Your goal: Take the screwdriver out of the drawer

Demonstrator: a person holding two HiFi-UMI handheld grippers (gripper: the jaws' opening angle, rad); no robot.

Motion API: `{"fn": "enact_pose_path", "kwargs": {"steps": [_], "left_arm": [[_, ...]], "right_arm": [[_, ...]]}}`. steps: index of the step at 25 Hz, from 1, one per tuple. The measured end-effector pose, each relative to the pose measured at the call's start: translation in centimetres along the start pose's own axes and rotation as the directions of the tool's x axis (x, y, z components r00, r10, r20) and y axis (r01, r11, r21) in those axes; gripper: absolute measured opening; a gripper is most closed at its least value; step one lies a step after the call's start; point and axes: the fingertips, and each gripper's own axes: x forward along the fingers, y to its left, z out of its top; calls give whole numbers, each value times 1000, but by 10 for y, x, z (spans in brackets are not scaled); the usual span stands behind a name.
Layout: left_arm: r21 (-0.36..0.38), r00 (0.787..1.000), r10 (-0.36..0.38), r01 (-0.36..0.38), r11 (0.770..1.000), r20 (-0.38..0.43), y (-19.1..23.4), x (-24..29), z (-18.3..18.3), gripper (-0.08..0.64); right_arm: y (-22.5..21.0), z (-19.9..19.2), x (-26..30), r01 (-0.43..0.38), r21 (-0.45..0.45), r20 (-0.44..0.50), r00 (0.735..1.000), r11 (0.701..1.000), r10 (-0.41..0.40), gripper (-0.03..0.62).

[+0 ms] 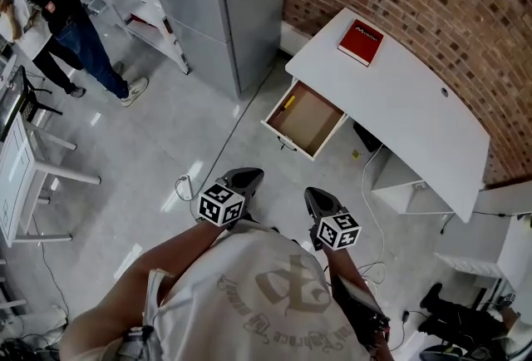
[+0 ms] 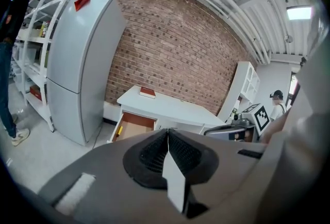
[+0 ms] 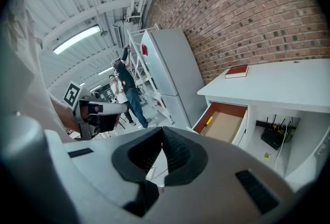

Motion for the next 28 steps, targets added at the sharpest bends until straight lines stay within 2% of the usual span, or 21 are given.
{"fn": "enact_pose_path", "kwargs": {"steps": [6, 14, 21, 28], "left_arm": [[-8, 1000, -16, 16, 1000, -12, 31, 16, 14, 9], [-8, 998, -57, 57, 998, -32, 76, 42, 38, 9], [1, 991, -124, 124, 992, -47, 105, 64, 61, 9], [13, 982, -180, 181, 983, -54, 138, 80, 82, 9]], "right_arm": [[-5, 16, 28, 4, 16, 7, 1000, 1000, -4, 6], [-18, 42, 69, 49, 47, 16, 999, 998, -50, 6], [-28, 64, 96, 103, 67, 18, 994, 992, -105, 6], [-38, 87, 119, 193, 83, 35, 980, 978, -196, 6]]}}
